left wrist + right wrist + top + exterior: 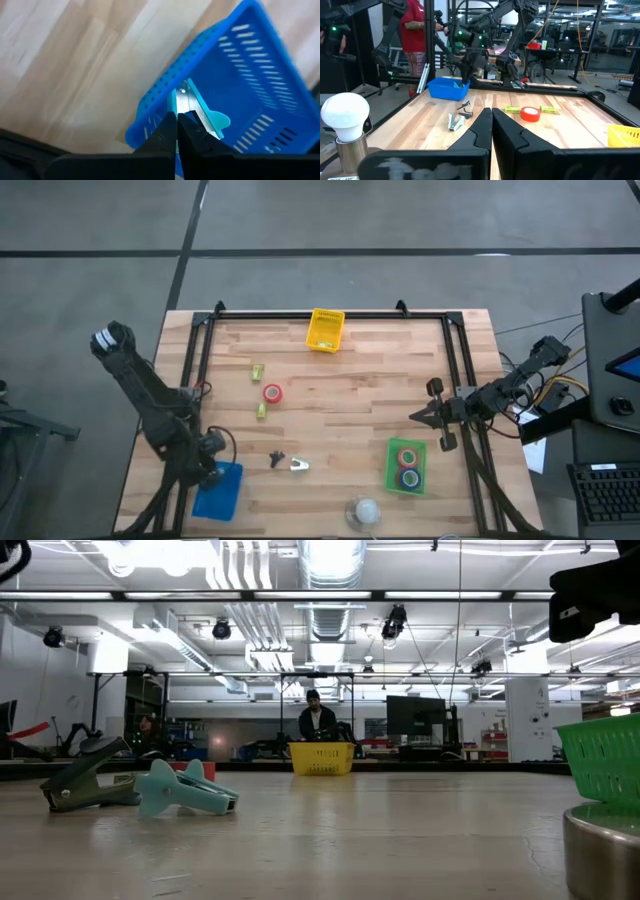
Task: Pick and place Stapler, Stapler remover, tape
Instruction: Put the top blue staple remover into the blue bin, then put the black staple remover into the blue bin
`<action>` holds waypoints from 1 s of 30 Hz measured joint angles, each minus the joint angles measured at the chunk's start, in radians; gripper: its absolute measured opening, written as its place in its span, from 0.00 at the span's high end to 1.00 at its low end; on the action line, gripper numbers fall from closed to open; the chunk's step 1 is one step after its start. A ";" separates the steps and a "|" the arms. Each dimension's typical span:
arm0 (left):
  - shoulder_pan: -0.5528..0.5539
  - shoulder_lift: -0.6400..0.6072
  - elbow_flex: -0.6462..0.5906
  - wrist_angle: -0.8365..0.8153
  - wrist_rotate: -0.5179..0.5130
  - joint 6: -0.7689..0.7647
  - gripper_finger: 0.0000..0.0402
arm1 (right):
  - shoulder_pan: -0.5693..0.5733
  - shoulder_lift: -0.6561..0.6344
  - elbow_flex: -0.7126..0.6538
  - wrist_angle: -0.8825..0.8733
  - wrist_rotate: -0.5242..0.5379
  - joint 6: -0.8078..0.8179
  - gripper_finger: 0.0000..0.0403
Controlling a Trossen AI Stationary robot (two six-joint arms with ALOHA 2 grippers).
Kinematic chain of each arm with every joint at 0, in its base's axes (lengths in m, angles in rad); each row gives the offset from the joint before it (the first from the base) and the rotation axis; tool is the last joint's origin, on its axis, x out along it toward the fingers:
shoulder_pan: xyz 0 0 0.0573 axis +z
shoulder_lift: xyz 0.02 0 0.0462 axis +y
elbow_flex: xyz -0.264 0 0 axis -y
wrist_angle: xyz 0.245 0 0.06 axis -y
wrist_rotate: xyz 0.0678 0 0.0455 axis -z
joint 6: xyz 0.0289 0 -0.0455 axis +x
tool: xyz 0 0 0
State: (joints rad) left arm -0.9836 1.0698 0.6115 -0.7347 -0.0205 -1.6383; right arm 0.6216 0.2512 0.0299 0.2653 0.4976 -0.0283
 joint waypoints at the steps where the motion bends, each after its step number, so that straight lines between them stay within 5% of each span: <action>1: 0.000 0.000 -0.012 0.008 0.004 -0.006 0.99 | 0.000 0.000 0.000 0.000 0.000 0.001 0.98; 11: 0.001 -0.005 -0.078 0.144 0.004 -0.045 0.94 | 0.000 0.000 0.000 0.000 0.000 0.001 0.98; 25: 0.005 -0.092 -0.077 0.203 -0.032 -0.046 0.76 | 0.000 0.000 0.000 0.000 0.000 0.001 0.98; 30: 0.005 -0.164 -0.059 0.249 -0.177 0.044 0.73 | 0.000 0.000 0.000 0.000 0.000 0.001 0.98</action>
State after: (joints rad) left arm -0.9787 0.9054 0.5522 -0.4861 -0.1971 -1.5947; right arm 0.6213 0.2512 0.0299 0.2653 0.4976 -0.0270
